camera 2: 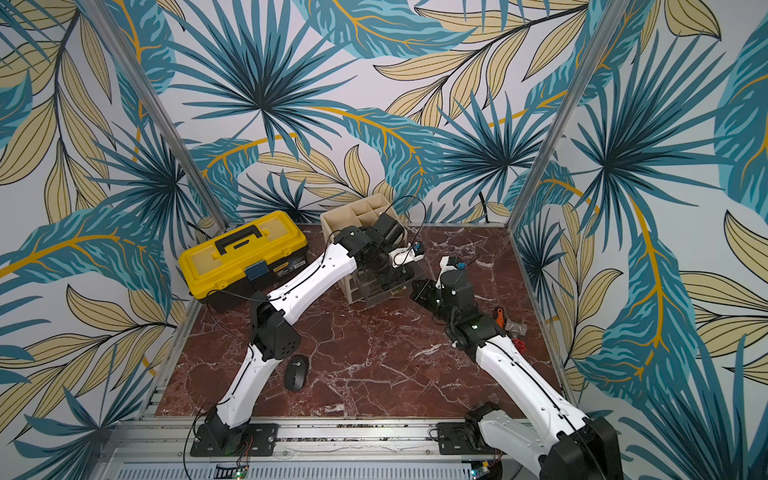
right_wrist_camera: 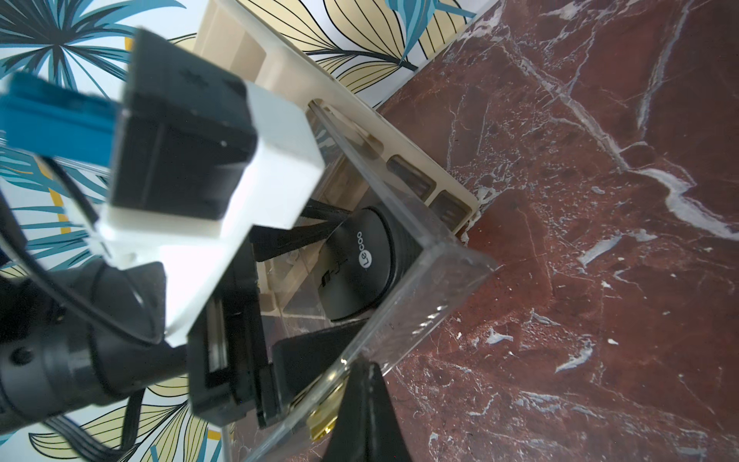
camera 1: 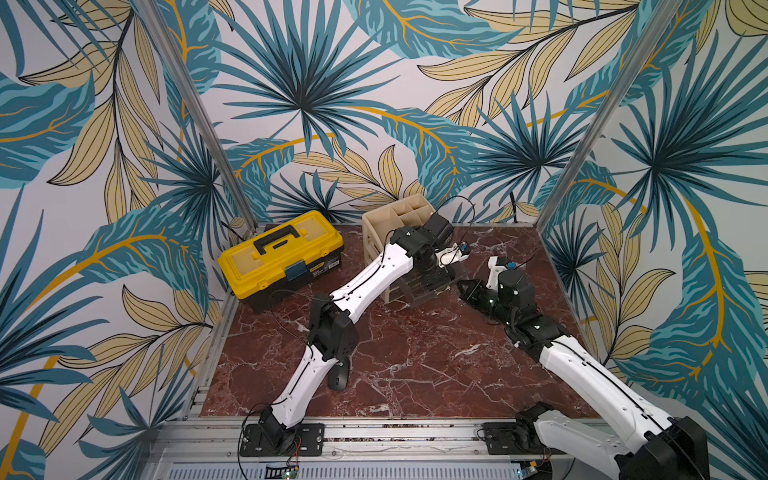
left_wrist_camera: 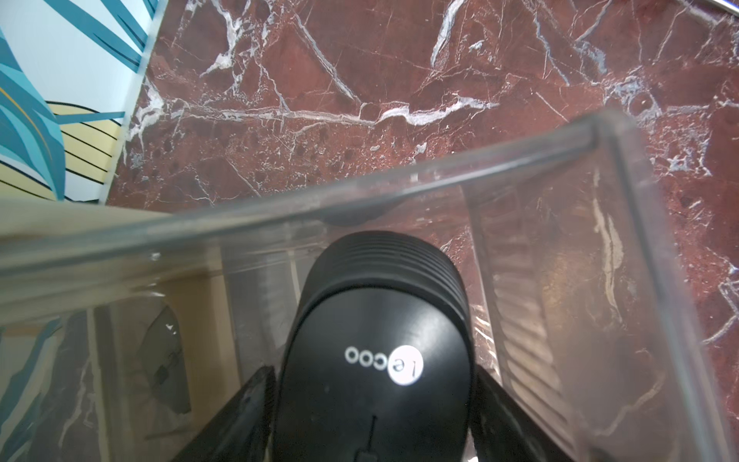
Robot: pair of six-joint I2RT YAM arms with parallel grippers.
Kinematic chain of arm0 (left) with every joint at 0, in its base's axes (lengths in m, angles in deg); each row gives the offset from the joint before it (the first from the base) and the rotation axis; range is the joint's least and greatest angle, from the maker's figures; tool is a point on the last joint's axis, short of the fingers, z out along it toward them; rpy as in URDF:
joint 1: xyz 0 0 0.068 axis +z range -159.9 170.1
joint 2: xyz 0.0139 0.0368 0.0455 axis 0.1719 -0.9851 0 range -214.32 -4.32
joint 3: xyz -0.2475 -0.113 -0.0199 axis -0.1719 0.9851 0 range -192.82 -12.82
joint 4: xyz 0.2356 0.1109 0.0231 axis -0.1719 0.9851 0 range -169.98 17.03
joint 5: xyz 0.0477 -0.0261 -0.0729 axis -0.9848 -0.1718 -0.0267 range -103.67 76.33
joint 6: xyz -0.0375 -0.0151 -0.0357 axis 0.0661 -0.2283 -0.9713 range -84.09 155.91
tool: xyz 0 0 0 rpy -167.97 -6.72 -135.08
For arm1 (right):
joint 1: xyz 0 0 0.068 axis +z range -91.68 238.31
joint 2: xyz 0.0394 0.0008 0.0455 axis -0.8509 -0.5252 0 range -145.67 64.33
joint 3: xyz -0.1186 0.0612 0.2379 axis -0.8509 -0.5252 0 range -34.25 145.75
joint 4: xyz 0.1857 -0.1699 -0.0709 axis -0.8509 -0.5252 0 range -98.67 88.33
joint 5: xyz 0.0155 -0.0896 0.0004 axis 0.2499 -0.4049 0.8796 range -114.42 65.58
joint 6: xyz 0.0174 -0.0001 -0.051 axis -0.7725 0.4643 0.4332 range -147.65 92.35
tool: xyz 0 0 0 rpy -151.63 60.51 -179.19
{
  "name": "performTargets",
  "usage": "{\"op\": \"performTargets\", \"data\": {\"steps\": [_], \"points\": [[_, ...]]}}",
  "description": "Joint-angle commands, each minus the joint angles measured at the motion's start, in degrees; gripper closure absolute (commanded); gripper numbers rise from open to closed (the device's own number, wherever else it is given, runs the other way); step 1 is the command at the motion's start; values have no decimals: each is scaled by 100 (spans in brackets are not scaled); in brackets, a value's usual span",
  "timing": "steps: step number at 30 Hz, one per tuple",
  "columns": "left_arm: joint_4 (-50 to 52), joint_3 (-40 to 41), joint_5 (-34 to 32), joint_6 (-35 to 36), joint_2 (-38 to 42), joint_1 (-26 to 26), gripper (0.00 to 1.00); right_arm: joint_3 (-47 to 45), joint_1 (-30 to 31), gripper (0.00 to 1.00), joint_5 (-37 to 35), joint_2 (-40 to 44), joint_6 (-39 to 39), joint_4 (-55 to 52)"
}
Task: Take the mice out of the drawer
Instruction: Pick up the mouse from the drawer.
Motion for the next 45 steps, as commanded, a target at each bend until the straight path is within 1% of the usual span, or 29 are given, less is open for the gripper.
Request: {"op": "performTargets", "data": {"steps": [1,6,12,20,23,25,28,31,32,36,39,41,42,45], "points": [[0,53,-117,61,-154,-1,30,-43,1,100,-117,68,113,-144],[-49,-93,-10,20,-57,1,43,-134,3,100,-111,116,74,-125],[-322,-134,16,-18,218,-36,43,-198,8,100,-135,234,164,-144],[-482,-215,-233,-57,519,-172,43,-157,7,99,16,407,474,-225],[-468,-208,-112,-180,645,-176,43,-65,-1,99,-14,556,704,-427],[-459,-179,138,-306,746,-178,42,27,-1,99,45,632,861,-572],[-560,-69,348,-452,912,-176,42,106,-1,99,97,721,957,-729],[-606,-52,334,-558,1001,-176,43,84,-1,99,169,840,1009,-728],[-612,-53,323,-605,1025,-176,42,81,0,99,206,869,1045,-906],[-612,-9,307,-966,1248,-183,42,176,-3,99,600,1017,1497,-1099],[-481,109,217,-1356,1508,-176,42,486,-1,93,1020,1087,1985,-1608],[-408,284,86,-1726,1744,-176,42,742,-9,86,1340,1104,2274,-2045],[-403,449,-15,-1949,1910,-176,43,872,1,81,1487,1118,2394,-2287],[-508,1227,-345,-2525,2532,-213,42,1202,0,58,1856,1190,2721,-2881]]}}
